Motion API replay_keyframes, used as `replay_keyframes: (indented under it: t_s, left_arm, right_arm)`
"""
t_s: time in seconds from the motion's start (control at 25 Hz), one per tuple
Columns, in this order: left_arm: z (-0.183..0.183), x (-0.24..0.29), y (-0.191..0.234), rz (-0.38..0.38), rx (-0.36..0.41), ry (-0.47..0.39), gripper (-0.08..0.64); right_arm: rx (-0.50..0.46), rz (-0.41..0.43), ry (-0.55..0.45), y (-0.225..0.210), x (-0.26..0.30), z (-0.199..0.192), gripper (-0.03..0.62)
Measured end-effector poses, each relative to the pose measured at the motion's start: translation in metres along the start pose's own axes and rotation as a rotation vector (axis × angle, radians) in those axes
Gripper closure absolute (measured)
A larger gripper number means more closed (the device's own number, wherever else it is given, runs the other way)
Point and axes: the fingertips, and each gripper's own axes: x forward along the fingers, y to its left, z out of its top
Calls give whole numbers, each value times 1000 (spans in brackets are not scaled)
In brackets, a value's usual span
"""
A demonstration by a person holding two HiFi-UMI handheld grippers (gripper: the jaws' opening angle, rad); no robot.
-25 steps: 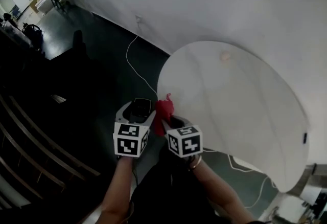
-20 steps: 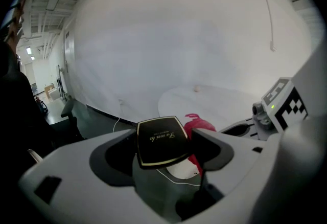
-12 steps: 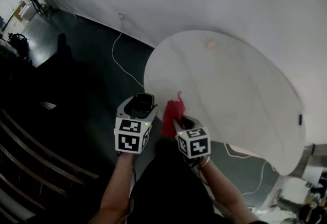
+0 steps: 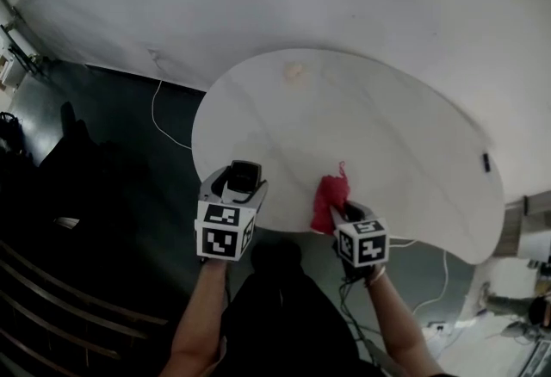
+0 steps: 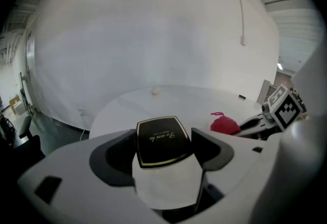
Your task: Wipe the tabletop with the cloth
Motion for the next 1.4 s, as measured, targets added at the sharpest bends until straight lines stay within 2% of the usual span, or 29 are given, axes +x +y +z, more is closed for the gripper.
replay_keyframes:
  t_s: [0.28,0.4,0.52,0.76,0.92,1.16,1.4]
  left_arm:
    - [23,21,-29,-44,54,-8,233]
    - [25,21,-33,-50,65,-7,233]
    - [30,22,-34,-45,68,-19,233]
    - [37,15,-24,-14,70,-23,233]
    - [40,7,-12,16,66,-42,233]
    - [46,-3,1,49,57,-59,233]
    - [42,-6,12,63,46,-55,233]
  right_arm:
    - [97,-134,-19,-75,-27,-13,526]
    - [127,-178,-39,-92,-42,-14,526]
    - [158,-185,-106,-96,-59,1,527]
    - [110,-141,-318,-71,-75,72,526]
    - [58,-85,-409,-41,-76,113,526]
    - [16,-20,-498,-4,-82,147,526]
    - [-18,38,-610,31,-105,164,526]
